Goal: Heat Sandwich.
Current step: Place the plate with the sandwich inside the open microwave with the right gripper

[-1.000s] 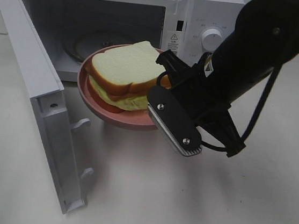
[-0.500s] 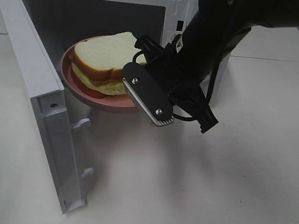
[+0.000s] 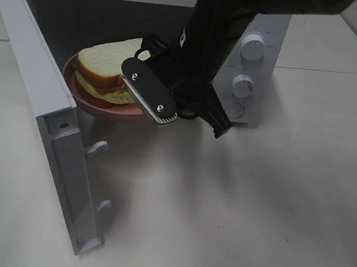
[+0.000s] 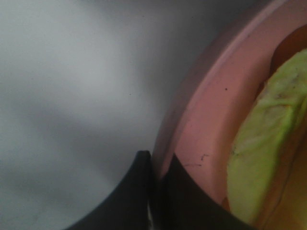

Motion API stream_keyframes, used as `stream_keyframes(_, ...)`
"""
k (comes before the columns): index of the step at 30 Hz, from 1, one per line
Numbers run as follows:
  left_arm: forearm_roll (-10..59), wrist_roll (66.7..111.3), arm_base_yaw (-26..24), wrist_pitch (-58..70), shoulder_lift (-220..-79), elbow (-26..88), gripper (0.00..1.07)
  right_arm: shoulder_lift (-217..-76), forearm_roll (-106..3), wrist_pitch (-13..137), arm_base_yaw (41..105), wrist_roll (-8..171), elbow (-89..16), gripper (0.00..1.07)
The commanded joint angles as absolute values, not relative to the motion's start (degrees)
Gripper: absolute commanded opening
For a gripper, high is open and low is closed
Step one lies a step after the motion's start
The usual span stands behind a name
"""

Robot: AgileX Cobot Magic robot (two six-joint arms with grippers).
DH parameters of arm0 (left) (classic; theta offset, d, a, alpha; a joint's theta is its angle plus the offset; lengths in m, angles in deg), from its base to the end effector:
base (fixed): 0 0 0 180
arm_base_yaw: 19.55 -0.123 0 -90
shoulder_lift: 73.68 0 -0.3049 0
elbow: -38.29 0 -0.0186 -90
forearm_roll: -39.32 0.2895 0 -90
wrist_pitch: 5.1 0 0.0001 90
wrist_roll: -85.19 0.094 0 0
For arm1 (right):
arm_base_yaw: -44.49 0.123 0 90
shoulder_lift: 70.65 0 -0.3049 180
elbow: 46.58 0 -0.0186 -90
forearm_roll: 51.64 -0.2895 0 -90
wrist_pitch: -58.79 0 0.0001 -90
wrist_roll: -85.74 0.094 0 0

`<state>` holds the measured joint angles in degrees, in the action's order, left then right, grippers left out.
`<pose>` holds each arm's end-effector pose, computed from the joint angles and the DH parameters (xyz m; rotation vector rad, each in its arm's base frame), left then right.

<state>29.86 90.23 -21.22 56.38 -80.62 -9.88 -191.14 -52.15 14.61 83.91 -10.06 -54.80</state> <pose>0.0079 -0.0134 0.2995 0.0705 2.0249 -0.1232 0.3605 0.2971 0.2070 -2.5528 1.0593 -0.2630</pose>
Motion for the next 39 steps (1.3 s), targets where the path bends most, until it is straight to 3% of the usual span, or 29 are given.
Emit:
stream_keyframes(1,29.5,90.1,-21.2,56.2,-79.7,-10.0,0.97,-193.5,-52.3,13.1,83.9,-8.7,-59.6,0.0)
stream_keyframes(39,29.5,90.1,-21.2,56.2,-79.7,-10.0,0.97,-216.2,-44.6,6.4,83.9,10.8,-94.2,0.0)
